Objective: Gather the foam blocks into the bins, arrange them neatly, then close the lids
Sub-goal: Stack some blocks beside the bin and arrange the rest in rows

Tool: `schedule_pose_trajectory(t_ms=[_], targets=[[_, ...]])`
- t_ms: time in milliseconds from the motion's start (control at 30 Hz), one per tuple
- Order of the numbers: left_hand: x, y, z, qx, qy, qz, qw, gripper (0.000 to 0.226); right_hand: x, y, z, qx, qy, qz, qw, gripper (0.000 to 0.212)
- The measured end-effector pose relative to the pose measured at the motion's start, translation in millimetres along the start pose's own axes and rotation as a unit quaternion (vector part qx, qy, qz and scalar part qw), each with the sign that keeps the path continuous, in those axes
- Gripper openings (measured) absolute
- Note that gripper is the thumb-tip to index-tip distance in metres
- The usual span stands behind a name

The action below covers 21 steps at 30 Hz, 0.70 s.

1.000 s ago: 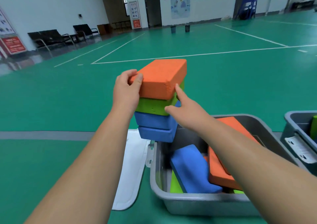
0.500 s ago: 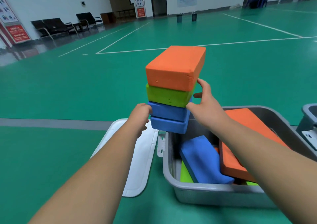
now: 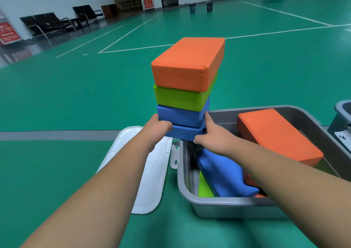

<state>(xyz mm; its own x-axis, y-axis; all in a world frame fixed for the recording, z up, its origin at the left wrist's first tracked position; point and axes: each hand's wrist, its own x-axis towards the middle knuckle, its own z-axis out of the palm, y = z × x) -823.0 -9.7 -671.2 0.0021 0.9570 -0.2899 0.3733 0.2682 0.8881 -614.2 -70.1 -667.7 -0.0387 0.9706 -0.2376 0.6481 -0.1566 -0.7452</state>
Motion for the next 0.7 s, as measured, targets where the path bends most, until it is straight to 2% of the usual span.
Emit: schedule_pose_trajectory(t_ms=[200, 300, 367, 500, 600, 700], targets=[[14.3, -3.0, -6.1, -0.042, -0.006, -0.003, 0.999, 0.060, -10.6, -6.7, 12.5, -0.047, -0.037, -0.032, 0.998, 0.112], [67.8, -35.9, -5.8, -0.039, 0.005, 0.001, 0.999, 0.068, -9.2, -8.4, 14.3, -0.050, -0.040, -0.034, 0.997, 0.113], [92.1, -51.0, -4.1, -0.043, 0.024, -0.006, 0.999, 0.065, -8.2, -8.7, 17.2, -0.059, -0.045, -0.039, 0.996, 0.114], [34.1, -13.9, 2.3, -0.043, 0.043, 0.000, 0.998, 0.047, -7.6, -7.5, 21.5, -0.058, -0.046, -0.036, 0.997, 0.115], [19.6, -2.1, 5.9, -0.053, 0.050, 0.004, 0.997, 0.048, -4.9, -4.7, 22.1, -0.048, -0.037, -0.040, 0.997, 0.115], [12.7, 3.4, 8.0, -0.065, 0.048, -0.026, 0.996, 0.043, -3.5, -5.8, 21.9, -0.037, -0.037, -0.046, 0.998, 0.113]])
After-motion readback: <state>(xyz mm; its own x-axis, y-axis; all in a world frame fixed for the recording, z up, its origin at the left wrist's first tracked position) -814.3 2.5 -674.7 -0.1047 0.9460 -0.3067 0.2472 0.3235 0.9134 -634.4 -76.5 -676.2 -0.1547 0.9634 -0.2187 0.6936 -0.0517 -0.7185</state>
